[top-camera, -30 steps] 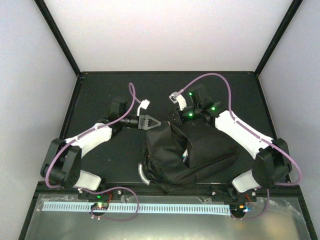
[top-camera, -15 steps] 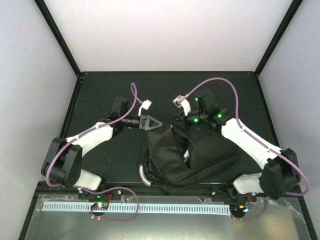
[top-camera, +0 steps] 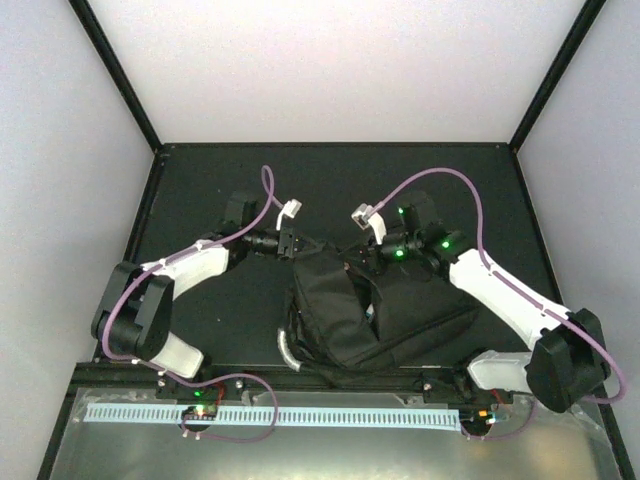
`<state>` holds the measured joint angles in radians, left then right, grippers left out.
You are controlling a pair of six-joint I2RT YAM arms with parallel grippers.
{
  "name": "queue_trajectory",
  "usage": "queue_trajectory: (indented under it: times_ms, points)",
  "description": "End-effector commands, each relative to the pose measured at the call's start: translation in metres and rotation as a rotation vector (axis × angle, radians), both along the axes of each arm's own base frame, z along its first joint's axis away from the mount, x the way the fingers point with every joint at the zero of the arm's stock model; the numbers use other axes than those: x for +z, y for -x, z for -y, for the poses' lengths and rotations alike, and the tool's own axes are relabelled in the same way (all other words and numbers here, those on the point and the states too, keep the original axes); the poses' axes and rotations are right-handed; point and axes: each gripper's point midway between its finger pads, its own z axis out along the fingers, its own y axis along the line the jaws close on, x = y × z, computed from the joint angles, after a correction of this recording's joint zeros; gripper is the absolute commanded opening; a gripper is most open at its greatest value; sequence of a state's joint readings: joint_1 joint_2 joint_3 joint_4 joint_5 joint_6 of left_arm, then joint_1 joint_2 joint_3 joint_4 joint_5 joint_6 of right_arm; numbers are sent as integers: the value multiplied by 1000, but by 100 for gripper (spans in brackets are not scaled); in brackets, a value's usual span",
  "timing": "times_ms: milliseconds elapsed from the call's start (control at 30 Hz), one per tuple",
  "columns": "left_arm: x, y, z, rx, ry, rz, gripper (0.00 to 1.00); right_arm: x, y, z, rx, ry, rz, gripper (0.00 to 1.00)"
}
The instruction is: Pack the student bag
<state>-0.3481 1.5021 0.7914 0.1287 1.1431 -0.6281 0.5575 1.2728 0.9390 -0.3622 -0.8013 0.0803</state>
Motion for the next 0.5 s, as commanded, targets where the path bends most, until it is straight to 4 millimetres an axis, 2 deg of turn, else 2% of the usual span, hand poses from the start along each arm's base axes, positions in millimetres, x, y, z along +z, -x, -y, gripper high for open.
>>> queue_trajectory:
  times_ms: [0, 467]
  points:
    - [0, -41, -9, 128, -32, 29, 2, 20, 36, 0, 121, -104, -67, 2]
    - [29, -90, -16, 201, -17, 70, 2, 10, 70, 8, 126, -136, -133, 2]
